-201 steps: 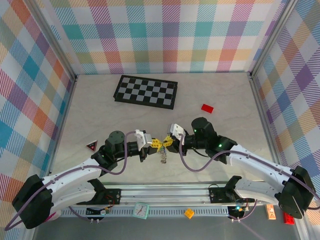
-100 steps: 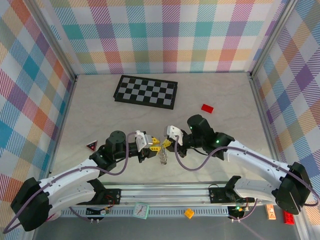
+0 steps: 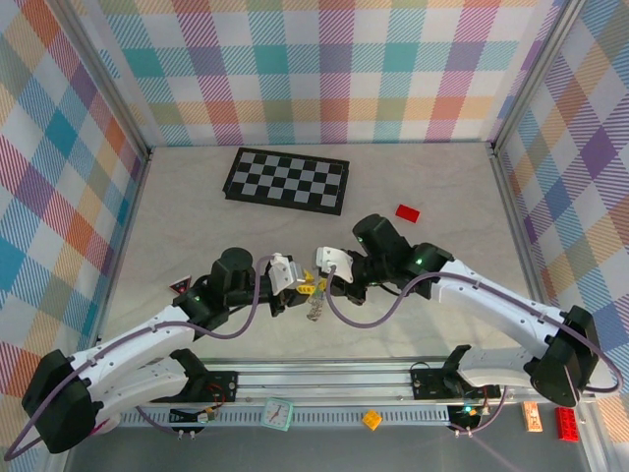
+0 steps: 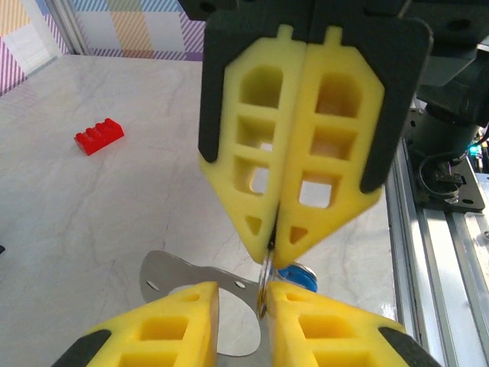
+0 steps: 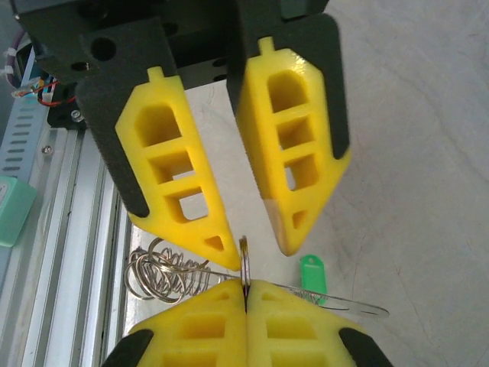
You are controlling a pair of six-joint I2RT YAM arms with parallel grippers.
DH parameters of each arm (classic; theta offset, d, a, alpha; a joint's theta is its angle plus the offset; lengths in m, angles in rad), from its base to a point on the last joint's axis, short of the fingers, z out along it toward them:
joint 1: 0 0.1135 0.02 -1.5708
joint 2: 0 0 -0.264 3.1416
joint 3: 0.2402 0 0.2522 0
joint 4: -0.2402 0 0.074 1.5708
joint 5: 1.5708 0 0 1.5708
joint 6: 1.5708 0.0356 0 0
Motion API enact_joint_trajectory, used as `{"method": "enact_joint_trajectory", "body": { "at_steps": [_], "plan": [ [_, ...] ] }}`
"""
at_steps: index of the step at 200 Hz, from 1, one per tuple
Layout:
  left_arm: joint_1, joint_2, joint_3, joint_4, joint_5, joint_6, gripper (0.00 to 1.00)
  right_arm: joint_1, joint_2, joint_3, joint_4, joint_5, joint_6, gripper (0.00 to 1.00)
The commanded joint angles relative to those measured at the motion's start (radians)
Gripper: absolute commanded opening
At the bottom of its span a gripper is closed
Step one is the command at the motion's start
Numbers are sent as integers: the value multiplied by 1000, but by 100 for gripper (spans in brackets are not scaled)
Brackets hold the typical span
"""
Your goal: Put the keys on the keyring
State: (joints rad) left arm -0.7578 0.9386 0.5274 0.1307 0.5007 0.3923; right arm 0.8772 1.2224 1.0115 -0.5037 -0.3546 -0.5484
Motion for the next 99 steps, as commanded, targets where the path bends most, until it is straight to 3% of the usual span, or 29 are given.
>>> {"method": "enact_joint_trajectory", "body": {
  "at_steps": [1,59,81,99],
  "plan": [
    [-5,6,35,-17,28,26,19,25,14,48,-56,13,-54,0],
    [-4,9,43,-43,47,43,1,39,2,50,-18,14,-17,0],
    [-4,-1,29,-25,51,42,0,19,-43,-5,57,6,63,20],
    [-5,-12,1,29,51,23,0,-4,-82,-60,109,-11,146,26]
  ]
}}
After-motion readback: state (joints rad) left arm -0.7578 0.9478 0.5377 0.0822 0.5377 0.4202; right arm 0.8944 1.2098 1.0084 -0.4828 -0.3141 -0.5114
